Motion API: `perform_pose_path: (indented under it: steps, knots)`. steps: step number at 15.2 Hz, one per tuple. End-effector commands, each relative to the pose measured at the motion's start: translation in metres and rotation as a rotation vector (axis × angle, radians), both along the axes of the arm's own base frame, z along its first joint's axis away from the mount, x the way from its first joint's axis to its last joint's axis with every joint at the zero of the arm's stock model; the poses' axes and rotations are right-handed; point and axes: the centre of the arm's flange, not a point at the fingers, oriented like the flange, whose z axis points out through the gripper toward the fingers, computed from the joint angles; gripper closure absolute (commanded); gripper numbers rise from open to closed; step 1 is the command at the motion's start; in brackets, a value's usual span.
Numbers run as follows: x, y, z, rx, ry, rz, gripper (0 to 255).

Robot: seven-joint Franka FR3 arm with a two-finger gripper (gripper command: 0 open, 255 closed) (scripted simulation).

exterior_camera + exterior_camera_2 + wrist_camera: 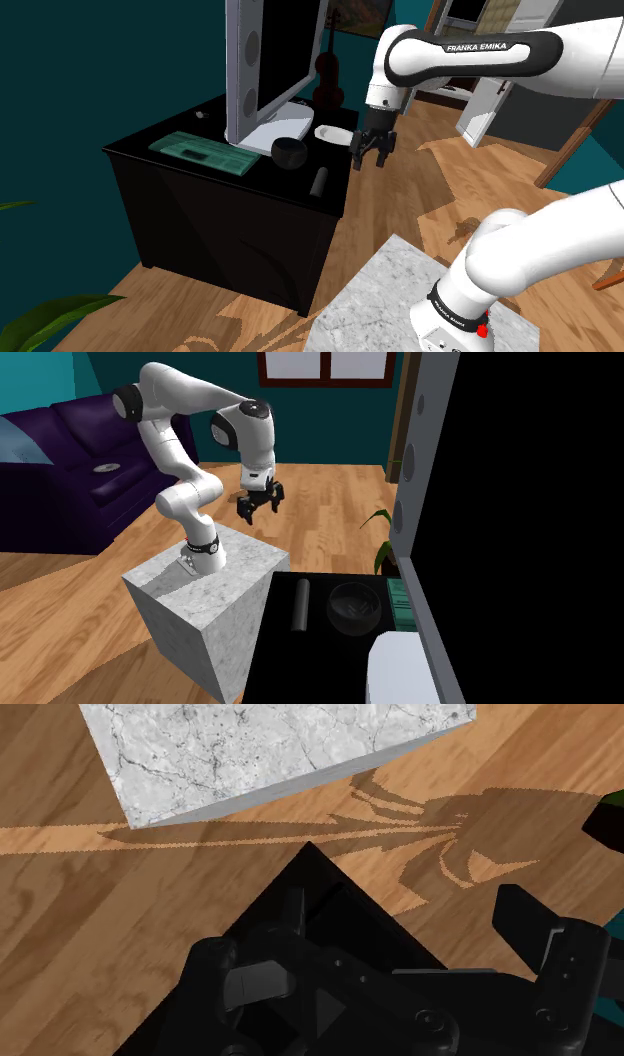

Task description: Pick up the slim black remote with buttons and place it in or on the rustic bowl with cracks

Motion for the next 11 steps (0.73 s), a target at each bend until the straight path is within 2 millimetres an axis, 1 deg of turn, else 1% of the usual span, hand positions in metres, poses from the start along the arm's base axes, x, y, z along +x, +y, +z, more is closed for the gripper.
perform_pose_path:
  steps: [1,6,11]
  knots:
    - [0.023,-0.003,-0.014,-0.002,0.005,-0.08,0]
    - [0.073,-0.016,-0.052,-0.007,0.018,-0.272,0]
    - [0.12,-0.039,-0.091,-0.012,0.032,-0.464,0]
